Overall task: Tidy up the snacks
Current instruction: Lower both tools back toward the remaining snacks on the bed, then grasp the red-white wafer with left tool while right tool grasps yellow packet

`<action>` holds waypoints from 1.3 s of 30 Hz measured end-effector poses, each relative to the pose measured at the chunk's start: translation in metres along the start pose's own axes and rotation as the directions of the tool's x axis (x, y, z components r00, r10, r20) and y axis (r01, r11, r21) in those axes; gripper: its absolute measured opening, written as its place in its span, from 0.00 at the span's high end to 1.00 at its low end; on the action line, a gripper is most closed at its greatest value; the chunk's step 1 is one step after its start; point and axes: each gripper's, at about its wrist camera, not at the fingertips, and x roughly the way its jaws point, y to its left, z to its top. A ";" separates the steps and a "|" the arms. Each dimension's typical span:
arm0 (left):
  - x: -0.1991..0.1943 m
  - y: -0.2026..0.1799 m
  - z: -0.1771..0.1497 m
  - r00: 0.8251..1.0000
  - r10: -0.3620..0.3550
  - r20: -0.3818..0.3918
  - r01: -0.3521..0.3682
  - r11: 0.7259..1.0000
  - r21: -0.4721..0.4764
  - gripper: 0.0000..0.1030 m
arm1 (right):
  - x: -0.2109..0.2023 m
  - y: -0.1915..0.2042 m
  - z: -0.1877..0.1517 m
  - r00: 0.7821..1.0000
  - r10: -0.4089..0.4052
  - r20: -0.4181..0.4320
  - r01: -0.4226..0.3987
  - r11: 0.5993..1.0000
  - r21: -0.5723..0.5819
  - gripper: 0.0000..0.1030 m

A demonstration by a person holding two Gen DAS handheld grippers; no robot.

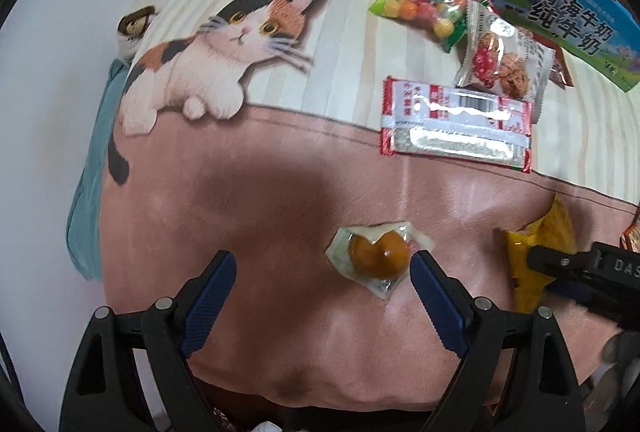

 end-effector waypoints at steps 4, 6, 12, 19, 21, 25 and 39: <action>0.003 -0.010 0.008 1.000 0.004 0.004 -0.004 0.999 0.036 0.14 | -0.012 0.019 0.015 0.979 -0.193 0.061 0.202 0.949 -0.242 0.47; 0.008 -0.013 0.011 1.000 -0.003 -0.014 0.004 0.999 0.039 0.14 | -0.012 0.028 0.016 0.961 -0.262 0.085 0.276 0.911 -0.308 0.42; 0.010 -0.044 0.029 0.999 0.022 0.031 -0.029 0.973 0.230 0.14 | -0.014 0.021 0.014 0.983 -0.168 0.075 0.180 0.962 -0.203 0.14; 0.027 -0.108 0.056 0.987 0.077 0.140 -0.150 0.747 0.648 0.14 | -0.007 0.005 0.014 0.994 -0.100 0.046 0.105 0.987 -0.119 0.14; 0.035 -0.121 0.059 0.985 0.082 0.153 -0.168 0.669 0.724 0.14 | -0.009 0.002 0.018 0.994 -0.101 0.047 0.106 0.987 -0.119 0.14; 0.046 -0.141 0.063 0.992 0.049 0.117 -0.124 0.560 0.819 0.13 | -0.018 -0.008 0.026 0.995 -0.091 0.044 0.095 0.990 -0.103 0.14; 0.053 -0.125 0.083 0.984 -0.069 -0.165 0.148 0.832 0.535 0.34 | -0.035 -0.018 0.048 0.993 -0.084 0.089 0.089 0.994 -0.059 0.25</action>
